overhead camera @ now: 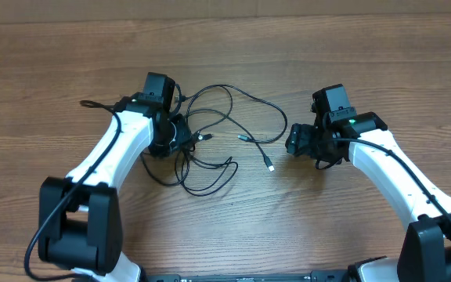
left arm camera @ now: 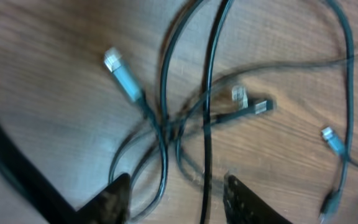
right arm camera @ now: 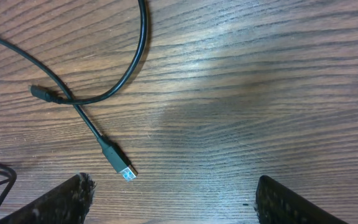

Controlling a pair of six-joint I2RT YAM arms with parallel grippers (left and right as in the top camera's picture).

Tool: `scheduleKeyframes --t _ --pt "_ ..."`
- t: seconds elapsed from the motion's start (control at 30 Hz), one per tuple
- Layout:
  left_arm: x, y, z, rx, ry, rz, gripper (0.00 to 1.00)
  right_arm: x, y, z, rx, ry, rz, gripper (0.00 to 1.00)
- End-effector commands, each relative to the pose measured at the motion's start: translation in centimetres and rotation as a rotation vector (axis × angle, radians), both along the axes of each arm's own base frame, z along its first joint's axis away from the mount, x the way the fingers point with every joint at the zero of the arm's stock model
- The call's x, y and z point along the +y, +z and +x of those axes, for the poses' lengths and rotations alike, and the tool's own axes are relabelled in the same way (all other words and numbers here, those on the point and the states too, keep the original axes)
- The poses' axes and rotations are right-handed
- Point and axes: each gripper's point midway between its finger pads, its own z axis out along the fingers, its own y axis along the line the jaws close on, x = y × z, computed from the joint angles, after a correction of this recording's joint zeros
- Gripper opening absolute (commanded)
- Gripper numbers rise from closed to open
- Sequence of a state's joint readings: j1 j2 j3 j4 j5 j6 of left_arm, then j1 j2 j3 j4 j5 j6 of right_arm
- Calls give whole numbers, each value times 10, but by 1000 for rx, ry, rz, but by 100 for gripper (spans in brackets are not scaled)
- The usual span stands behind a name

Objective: Untangle cables
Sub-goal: 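Pull the grasped cable with the left gripper toward the far left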

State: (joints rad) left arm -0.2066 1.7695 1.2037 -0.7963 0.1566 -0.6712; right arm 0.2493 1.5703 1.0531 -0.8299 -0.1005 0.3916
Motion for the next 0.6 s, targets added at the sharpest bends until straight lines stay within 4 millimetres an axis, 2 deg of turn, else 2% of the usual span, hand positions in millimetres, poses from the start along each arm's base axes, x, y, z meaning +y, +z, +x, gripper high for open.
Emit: scheduleKeyframes --t 0.0,0.03,0.1,0.2,0.27,0.37,0.47,0.57 --pt "-6 0 16 -47 28 -42 12 -1 1 0 -4 -3 4 82" --pt "-9 5 23 -75 27 -53 4 -1 1 -1 -2 -3 3 82" --pt "-11 24 40 -138 15 -60 4 -1 0 -2 3 -3 2 82" --pt "-16 71 67 -269 -57 -63 4 -2 0 -4 11 -2 -1 82" --pt "-20 114 85 -368 -105 -62 4 -2 0 -4 11 -3 -1 82" --pt "-24 191 102 -521 -155 -65 4 -2 0 -4 12 -3 -1 82" --pt "-30 270 107 -673 -191 -91 4 -2 0 -4 12 -3 -1 82" --pt "-34 344 97 -811 -212 -140 4 -2 0 -4 11 -3 -1 82"
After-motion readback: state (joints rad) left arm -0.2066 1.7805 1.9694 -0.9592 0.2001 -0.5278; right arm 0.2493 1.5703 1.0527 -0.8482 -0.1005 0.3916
